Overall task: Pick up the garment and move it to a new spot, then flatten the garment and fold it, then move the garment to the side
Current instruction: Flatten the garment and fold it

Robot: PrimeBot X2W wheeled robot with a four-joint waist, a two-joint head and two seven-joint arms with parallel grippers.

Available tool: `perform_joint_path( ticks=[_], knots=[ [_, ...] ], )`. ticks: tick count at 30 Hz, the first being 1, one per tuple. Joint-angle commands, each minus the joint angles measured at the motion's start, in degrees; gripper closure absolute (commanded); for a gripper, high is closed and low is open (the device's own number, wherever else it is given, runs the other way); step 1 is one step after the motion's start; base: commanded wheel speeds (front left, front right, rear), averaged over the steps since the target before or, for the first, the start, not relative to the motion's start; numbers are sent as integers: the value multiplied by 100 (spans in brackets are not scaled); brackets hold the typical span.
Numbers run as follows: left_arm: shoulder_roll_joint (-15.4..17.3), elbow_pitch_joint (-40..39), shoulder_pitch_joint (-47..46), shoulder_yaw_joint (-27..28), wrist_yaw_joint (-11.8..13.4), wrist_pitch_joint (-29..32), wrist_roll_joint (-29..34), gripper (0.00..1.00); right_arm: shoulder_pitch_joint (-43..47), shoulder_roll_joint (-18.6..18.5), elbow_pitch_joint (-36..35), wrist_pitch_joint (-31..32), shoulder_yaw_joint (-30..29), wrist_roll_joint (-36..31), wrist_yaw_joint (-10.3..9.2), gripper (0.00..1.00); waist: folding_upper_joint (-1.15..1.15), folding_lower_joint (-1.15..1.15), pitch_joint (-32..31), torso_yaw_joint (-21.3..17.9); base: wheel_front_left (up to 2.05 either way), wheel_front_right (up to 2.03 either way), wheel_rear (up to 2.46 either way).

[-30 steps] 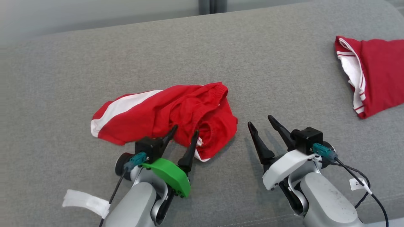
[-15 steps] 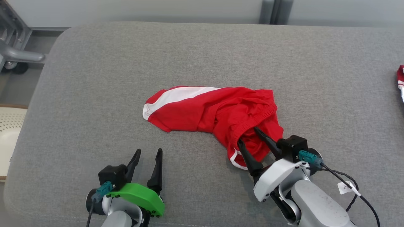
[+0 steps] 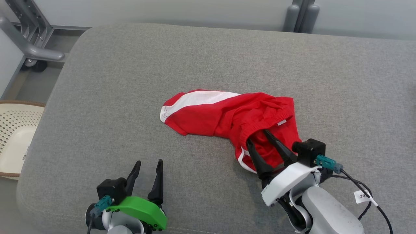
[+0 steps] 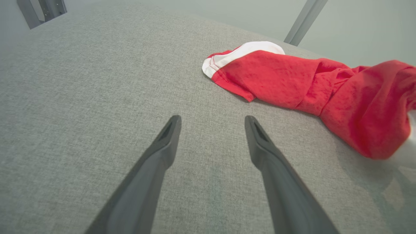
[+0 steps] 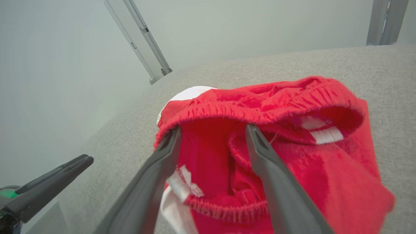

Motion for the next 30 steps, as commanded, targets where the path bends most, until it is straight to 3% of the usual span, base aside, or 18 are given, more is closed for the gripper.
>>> perform_joint_path(
  ticks=[1, 8, 14, 19, 23, 26, 30],
  knots=[
    [13, -21, 93, -27, -8, 0, 1, 0, 91, -17, -32, -1, -15, 103, -7, 0, 0, 0, -14, -29, 0, 0, 0],
    [16, 12, 107, -132, -23, 0, -64, 0, 203, -169, 478, -1, 80, 117, -6, 0, 0, 0, -80, -97, 0, 0, 0],
    [15, 106, 146, -69, -36, 0, 14, 0, 166, -146, 489, -1, -149, 163, -6, 0, 0, 0, -119, -147, 0, 0, 0],
    [15, 157, 178, -182, -83, 0, -25, 0, 321, -215, 662, -1, -600, 281, -7, 0, 0, 0, -209, -101, 0, 0, 0],
    [15, 127, 226, -223, -77, 0, -56, 0, 474, -144, 401, -1, -1077, 246, -5, 0, 0, 0, -262, -102, 0, 0, 0],
    [15, 88, 242, -232, -72, 0, -19, 0, 562, -61, 72, -1, -972, 301, -4, 0, 0, 0, -266, -115, 0, 0, 0],
    [15, 75, 198, -253, -85, 0, -5, 0, 540, -66, -104, -1, -368, 453, -4, 0, 0, 0, -241, -106, 0, 0, 0]
  ],
)
